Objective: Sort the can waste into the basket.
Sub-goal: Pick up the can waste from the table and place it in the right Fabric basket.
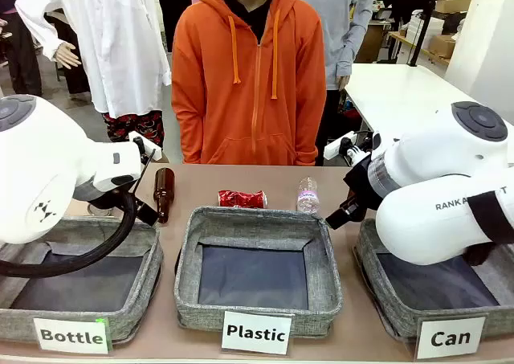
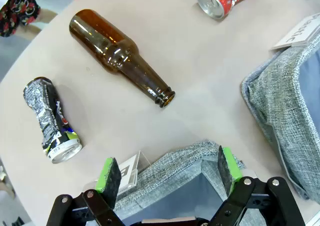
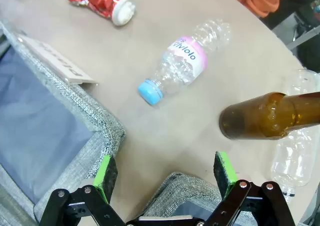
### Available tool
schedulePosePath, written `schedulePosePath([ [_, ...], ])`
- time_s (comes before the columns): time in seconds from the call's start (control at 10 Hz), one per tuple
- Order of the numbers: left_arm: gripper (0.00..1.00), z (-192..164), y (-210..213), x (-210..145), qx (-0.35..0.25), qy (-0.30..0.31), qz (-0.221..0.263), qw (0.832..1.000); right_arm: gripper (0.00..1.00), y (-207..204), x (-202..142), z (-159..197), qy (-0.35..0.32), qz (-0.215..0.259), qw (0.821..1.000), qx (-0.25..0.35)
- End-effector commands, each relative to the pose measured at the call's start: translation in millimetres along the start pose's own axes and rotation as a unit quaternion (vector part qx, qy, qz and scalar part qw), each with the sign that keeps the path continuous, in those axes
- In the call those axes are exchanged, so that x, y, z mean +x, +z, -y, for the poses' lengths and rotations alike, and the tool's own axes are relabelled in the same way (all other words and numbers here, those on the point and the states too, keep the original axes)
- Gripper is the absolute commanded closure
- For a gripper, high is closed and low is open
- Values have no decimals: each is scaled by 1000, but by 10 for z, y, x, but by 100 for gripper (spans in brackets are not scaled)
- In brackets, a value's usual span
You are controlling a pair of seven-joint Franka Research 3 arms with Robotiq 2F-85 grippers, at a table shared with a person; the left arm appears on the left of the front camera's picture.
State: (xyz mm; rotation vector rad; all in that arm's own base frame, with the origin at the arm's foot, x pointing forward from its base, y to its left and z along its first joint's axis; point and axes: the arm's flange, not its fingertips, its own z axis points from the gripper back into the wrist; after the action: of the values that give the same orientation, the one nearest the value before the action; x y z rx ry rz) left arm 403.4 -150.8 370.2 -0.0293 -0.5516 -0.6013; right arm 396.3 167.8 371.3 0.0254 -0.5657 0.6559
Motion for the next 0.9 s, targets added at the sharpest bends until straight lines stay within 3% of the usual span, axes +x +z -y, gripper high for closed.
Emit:
schedulePosePath([
  [0.0, 0, 0, 1, 0, 0, 0, 0, 1000, 0, 0, 0, 0, 0, 0, 1000, 0],
  [0.8, 0, 0, 1, 0, 0, 0, 0, 1000, 0, 0, 0, 0, 0, 0, 1000, 0],
])
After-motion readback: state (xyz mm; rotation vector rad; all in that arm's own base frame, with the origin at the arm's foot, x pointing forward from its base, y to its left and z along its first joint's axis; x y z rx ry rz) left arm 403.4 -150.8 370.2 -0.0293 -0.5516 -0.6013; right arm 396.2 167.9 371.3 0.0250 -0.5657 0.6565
